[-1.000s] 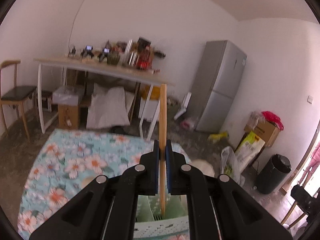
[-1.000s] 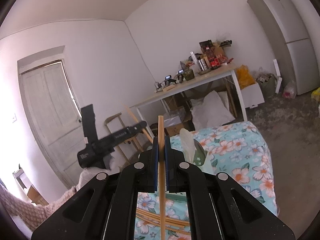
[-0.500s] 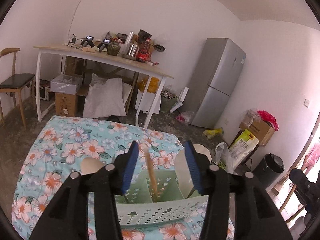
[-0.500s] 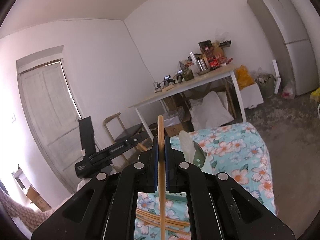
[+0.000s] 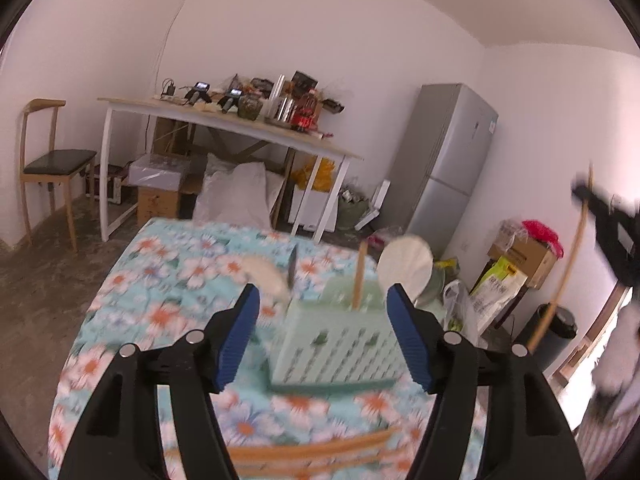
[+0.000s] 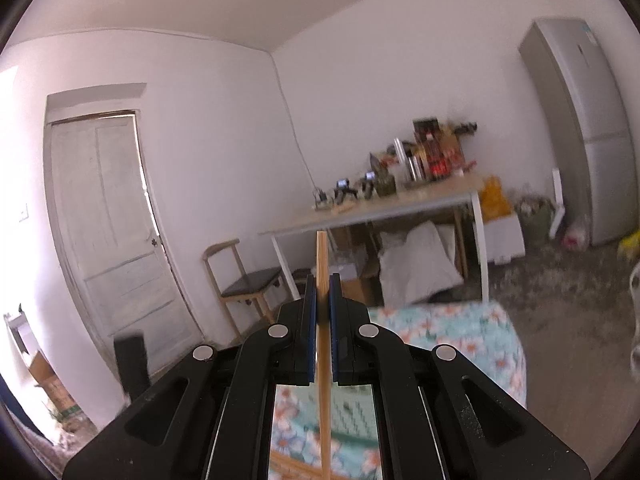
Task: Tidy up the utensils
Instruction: 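Lower the right gripper's chopstick into the mint-green holder and open the right gripper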
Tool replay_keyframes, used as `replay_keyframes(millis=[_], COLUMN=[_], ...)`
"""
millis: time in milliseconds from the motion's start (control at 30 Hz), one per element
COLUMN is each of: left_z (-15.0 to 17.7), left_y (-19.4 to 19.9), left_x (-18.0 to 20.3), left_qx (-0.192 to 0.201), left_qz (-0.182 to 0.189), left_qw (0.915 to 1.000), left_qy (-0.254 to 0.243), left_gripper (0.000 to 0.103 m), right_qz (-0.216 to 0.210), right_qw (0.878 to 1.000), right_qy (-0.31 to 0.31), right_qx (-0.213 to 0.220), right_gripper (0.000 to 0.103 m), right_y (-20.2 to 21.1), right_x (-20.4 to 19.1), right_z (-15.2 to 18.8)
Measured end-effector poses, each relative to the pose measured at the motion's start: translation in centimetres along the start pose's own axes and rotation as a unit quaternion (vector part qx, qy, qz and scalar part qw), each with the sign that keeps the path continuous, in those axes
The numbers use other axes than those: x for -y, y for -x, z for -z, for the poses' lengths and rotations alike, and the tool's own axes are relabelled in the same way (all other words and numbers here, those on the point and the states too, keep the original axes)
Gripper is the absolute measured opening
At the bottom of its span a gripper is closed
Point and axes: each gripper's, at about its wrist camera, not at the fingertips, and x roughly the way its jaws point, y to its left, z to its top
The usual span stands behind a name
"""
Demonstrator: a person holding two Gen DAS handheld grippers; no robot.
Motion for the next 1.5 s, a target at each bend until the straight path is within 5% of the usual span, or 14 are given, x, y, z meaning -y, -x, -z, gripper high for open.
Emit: replay_keyframes(millis=[233, 467, 833, 1133, 1500], left_z=[4.6, 8.0, 9.5, 9.5, 9.9], left_y=[0.9, 0.8, -0.4, -0.4, -0.5], left_x=[-1.2, -1.4, -1.3, -0.8, 0.8], left_qx=[-0.036, -0.044, -0.070, -0.071, -0.073], left_qz=[-0.030, -0.058, -0.037, -0.030, -0.015], left_qw=[0.9989, 0.9971, 0.9966, 0.9967, 0.9965], left_qy=[-0.009, -0.022, -0.022, -0.024, -0.038], left_gripper=[0.075, 0.084, 0.086, 0.088, 0.089], right_qz=[0.002, 0.013, 0.015, 0.003, -0.009], right_qw=[0.998, 0.997, 0.988, 0.991, 0.994], right_qy=[0.043, 0.066, 0.122, 0.086, 0.068], right_qx=[0.041, 0.026, -0.091, -0.106, -0.090], right_gripper=[0.004, 0.004, 0.004, 0.012, 0.019], right_y=[-3.9, -10.5, -18.1, -16.5, -8.8], right_x=[-0.9, -0.1, 0.0, 0.3, -0.1], right_z=[-4.2, -3.9, 2.9, 3.6, 3.8])
